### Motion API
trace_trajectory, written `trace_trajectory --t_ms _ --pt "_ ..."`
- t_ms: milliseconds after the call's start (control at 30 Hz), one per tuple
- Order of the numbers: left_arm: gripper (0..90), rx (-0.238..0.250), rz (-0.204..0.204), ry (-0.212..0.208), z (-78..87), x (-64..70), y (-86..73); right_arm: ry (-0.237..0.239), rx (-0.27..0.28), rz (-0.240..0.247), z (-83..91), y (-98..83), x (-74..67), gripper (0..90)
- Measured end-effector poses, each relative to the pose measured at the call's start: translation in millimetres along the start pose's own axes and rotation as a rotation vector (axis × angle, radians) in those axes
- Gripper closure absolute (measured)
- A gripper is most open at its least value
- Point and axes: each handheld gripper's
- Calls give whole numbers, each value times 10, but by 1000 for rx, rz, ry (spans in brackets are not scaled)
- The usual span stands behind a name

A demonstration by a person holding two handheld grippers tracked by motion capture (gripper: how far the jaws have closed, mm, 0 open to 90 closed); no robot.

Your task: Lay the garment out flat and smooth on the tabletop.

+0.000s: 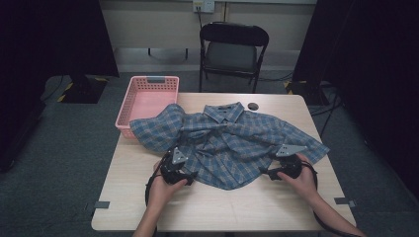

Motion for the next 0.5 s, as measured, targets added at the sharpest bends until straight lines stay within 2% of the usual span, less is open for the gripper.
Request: trace_trajectory --t_ms 67,100,200,233,267,333,433,500 --pt "239 1 8 -1 4 -4 22 21 2 8 8 38 -110 394" --pt "266 11 17 -4 5 -14 36 40 1 2 -2 59 -143 428" --pt "269 27 24 22 -2 -51 87 19 1 5 -66 110 -148 466" --pt "270 25 31 15 -11 -58 100 4 -10 -3 -93 114 -130 489" --pt "270 25 34 7 -21 -56 112 14 -18 -26 -120 110 -109 502" --pt "274 20 16 5 -48 -36 136 14 -13 -48 -154 97 -94 518" --pt "287 -9 -10 11 -127 2 160 -11 -17 -18 -152 96 -119 548" --pt "307 16 22 -1 -193 20 168 -14 -8 -22 -154 85 -114 549"
Point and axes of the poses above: each handheld gripper's, and its own axes: z roughly backward along the jaws, y roughly out of its top, x roughly to its right, and after that the axes turned 1 degree about x, right-handed
